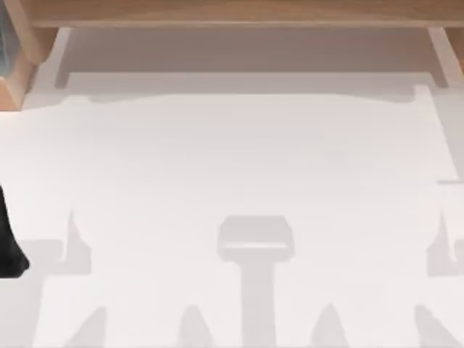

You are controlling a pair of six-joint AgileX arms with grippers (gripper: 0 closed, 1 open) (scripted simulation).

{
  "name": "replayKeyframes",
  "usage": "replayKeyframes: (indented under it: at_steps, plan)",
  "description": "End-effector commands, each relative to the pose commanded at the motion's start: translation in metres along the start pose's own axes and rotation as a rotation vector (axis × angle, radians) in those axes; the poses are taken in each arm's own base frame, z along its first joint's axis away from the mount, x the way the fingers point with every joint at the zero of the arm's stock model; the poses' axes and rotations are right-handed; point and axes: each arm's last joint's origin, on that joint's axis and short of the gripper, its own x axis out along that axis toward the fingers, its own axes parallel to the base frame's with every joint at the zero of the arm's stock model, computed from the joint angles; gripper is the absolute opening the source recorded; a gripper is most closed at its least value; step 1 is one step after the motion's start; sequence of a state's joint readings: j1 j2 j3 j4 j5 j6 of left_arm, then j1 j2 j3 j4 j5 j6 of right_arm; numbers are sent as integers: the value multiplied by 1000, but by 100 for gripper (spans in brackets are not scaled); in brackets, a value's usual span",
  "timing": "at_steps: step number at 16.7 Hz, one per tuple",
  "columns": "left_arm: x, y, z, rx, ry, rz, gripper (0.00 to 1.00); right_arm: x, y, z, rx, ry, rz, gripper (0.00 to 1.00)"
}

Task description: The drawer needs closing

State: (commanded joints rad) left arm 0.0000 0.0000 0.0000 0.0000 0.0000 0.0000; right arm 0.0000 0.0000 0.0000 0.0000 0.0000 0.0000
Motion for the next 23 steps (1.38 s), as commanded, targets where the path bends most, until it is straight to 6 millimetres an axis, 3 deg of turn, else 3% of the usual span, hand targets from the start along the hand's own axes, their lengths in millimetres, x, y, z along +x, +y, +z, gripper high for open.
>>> replayKeyframes:
  at_steps: [4, 10, 14, 18, 23]
  plan:
    - [0, 0, 0, 0, 0, 0, 100, 1, -2, 8, 0, -18, 1, 100]
    - [0, 0, 0, 0, 0, 0, 100, 23, -22, 49, -8, -42, -2, 100]
    - [0, 0, 0, 0, 0, 0, 100, 57, -55, 69, -3, -15, -4, 100]
    - [0, 0, 0, 0, 0, 0, 100, 88, -98, 72, 4, 3, -3, 100]
    - [0, 0, 0, 0, 0, 0, 100, 103, -132, 69, 0, 0, 0, 100]
